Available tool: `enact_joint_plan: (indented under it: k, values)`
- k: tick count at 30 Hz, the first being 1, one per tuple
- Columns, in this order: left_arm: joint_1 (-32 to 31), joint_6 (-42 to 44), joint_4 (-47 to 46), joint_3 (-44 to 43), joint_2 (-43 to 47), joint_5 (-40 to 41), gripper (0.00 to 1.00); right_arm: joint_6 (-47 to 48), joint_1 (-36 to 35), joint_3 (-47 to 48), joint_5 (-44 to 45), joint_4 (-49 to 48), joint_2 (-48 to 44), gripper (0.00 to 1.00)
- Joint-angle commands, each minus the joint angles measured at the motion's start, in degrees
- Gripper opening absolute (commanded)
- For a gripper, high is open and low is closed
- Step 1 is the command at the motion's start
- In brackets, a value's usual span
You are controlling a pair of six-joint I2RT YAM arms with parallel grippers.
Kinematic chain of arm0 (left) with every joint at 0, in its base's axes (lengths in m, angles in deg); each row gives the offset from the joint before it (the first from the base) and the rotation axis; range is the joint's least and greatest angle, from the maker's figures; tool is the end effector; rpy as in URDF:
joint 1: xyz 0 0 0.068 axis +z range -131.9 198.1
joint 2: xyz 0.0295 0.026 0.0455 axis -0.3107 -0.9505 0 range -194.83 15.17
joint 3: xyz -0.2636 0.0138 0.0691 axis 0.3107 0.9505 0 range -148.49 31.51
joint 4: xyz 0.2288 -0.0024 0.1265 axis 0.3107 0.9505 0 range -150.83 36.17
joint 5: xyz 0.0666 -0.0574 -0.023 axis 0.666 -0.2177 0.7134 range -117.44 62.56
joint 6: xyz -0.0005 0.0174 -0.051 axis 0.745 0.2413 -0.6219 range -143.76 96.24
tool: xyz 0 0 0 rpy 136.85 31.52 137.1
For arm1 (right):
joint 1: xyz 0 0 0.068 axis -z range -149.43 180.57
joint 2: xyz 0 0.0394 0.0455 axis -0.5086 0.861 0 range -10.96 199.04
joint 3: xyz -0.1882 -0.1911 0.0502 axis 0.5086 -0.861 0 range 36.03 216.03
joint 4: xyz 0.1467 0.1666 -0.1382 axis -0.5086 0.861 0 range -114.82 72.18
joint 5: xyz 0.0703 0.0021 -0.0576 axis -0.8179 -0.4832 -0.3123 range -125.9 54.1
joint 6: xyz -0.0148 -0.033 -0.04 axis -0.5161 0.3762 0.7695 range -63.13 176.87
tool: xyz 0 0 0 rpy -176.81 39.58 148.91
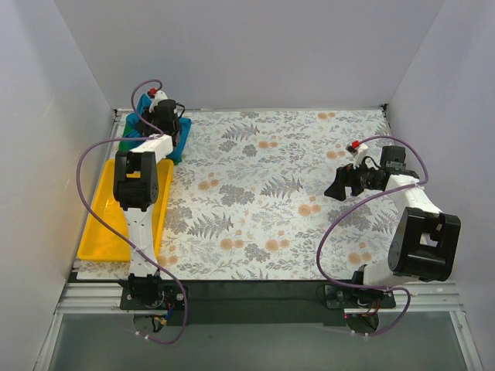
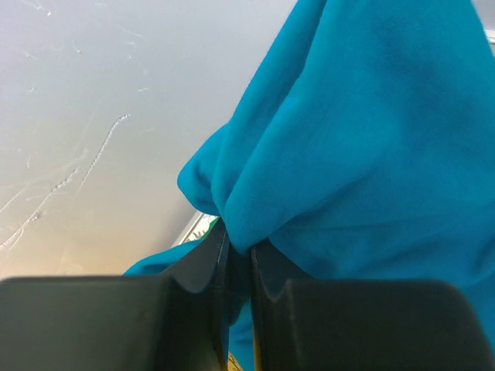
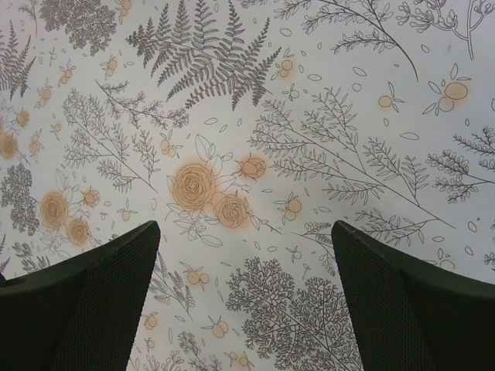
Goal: Fold and stack the t-shirts
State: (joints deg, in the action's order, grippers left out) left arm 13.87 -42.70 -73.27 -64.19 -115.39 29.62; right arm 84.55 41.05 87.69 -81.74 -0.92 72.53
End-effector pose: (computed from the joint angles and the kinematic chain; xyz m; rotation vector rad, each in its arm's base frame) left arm 0.5140 -0.0081 0.1877 -0.8419 1.6279 0.6857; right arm 0.2854 -0.0269 0.2160 -0.6264 2.1804 0.6721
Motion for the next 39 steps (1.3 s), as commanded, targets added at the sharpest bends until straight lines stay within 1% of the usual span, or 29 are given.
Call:
enact_joint_plan:
  k: [1,13,14,15,16,18,19,21,24,25,26,27,28,29,30,31,32,33,34,35,36,38,39]
  values:
    - [0.8,-1.98,0.32,-2.91,0.57,-0.1,0.0,1.15,0.42,1.43,-1.88,0.62,0.19,0.98]
    - [2.91,-2.77,1.02,-4.49,-1.45,-0.28,0.0,1.32,1.03,1.51,-2.32,1.06,0.72,0.98]
    - [3.08,-2.68,1.02,-4.84,-1.62,-0.37,0.09,1.32,1.29,1.34,-2.32,0.97,0.72,0.98]
    - [3.17,-2.51,1.11,-5.89,-1.71,-0.8,0.23,1.32,1.47,1.43,-2.32,0.97,0.72,0.98]
    - [3.17,-2.51,1.11,-6.25,-1.45,-0.72,0.48,1.32,1.56,1.34,-2.41,1.06,0.72,0.98]
    - [3.17,-2.51,1.11,-8.09,-1.01,-0.46,0.62,1.41,1.56,1.34,-2.58,1.15,0.8,0.98]
    - [3.17,-2.51,1.11,-8.62,-0.31,-0.46,0.71,1.41,1.65,1.34,-2.67,1.15,0.8,0.98]
    - [3.17,-2.33,1.11,-9.41,0.65,-0.28,0.83,1.32,1.74,1.43,-2.67,1.24,0.8,0.98]
    - [3.26,-3.55,1.11,-10.03,3.81,1.12,0.84,1.41,1.82,1.43,-2.85,1.41,0.63,0.98]
    - [3.26,-4.61,1.81,-9.68,6.17,1.91,0.85,1.41,1.91,1.34,-2.85,1.41,0.45,0.98]
    - [3.18,-8.18,3.73,-9.59,7.76,0.79,0.85,1.5,1.91,1.43,-2.85,1.41,0.28,0.98]
    - [3.17,-12.74,11.84,-9.68,11.43,-1.75,0.85,1.58,2.0,1.43,-2.85,1.5,0.02,0.98]
    - [3.35,-17.31,17.75,-10.29,13.56,-9.0,0.85,1.67,2.0,1.43,-2.85,1.59,-0.07,0.98]
    - [3.61,-21.19,21.72,-9.86,15.84,-14.46,0.85,1.76,2.09,1.43,-2.85,1.67,-0.42,0.98]
    - [4.05,-27.23,25.16,-9.33,18.04,-19.74,0.85,1.85,2.09,1.51,-2.85,1.85,-0.6,0.98]
    - [4.14,-29.38,31.11,-8.46,22.5,-25.36,0.85,2.02,2.0,1.6,-2.85,2.03,-0.86,0.98]
    - [4.14,-31.58,32.91,-5.4,24.81,-39.6,0.85,2.2,2.0,1.6,-2.93,2.2,-1.3,0.98]
    - [6.23,-34.56,33.97,-3.2,27.09,-46.01,0.85,2.29,2.0,1.69,-2.93,2.29,-1.65,0.98]
    - [6.95,-35.98,35.98,-1.26,30.94,-52.6,0.85,2.46,2.0,1.52,-2.93,2.29,-2.0,0.98]
    - [7.13,-36.51,36.7,3.37,32.9,-61.71,0.85,2.55,1.91,1.43,-3.02,2.2,-2.7,0.98]
    - [7.13,-37.04,38.36,5.5,36.4,-66.07,0.85,2.73,1.91,1.43,-3.02,2.29,-3.06,0.98]
    - [7.13,-38.54,39.86,10.59,40.28,-70.4,0.85,3.08,1.74,1.25,-2.85,2.29,-3.94,0.98]
    - [7.13,-38.98,39.96,16.36,42.73,-72.85,0.85,3.17,1.56,1.25,-2.59,2.38,-4.29,0.98]
